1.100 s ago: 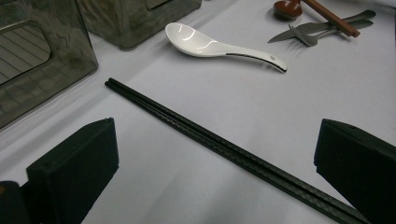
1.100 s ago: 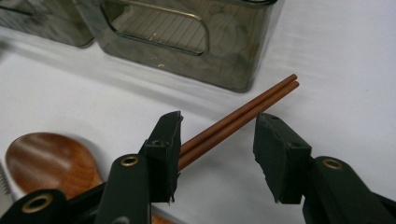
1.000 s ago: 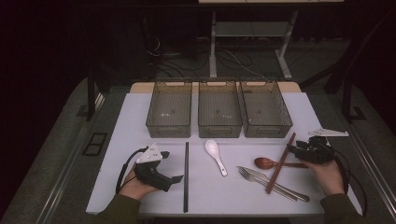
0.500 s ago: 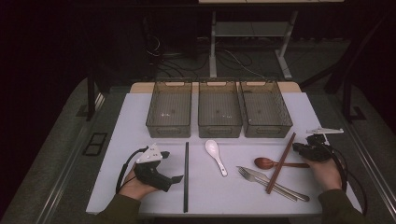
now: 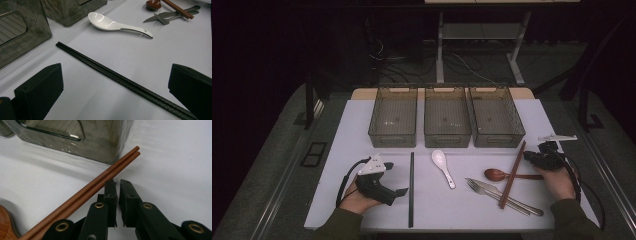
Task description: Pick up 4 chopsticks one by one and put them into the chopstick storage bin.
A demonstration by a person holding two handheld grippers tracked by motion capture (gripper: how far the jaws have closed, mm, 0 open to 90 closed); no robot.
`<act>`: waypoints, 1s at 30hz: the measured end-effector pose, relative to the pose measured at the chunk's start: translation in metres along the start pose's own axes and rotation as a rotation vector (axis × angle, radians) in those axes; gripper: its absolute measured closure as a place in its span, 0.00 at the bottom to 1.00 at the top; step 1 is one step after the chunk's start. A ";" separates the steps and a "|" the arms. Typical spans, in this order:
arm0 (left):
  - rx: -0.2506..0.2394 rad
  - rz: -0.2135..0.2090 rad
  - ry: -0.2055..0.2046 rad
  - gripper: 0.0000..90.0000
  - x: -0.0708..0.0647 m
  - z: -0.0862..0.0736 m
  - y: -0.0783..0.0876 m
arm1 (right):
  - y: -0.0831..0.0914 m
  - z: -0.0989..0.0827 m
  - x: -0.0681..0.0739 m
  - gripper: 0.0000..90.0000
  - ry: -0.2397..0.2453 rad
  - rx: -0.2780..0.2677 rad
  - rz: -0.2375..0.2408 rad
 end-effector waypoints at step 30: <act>-0.009 0.001 0.004 0.00 0.001 0.000 0.002 | 0.034 0.004 0.032 0.95 0.110 -0.087 0.128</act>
Point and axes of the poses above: each handheld gripper's, and its own axes: y roughly backward along the jaws, z roughly out of its top, x roughly to its left, the point moved 2 cm from there along -y, roughly forward along the jaws, and after that the axes turned 15 degrees about y, right-handed, at the moved point
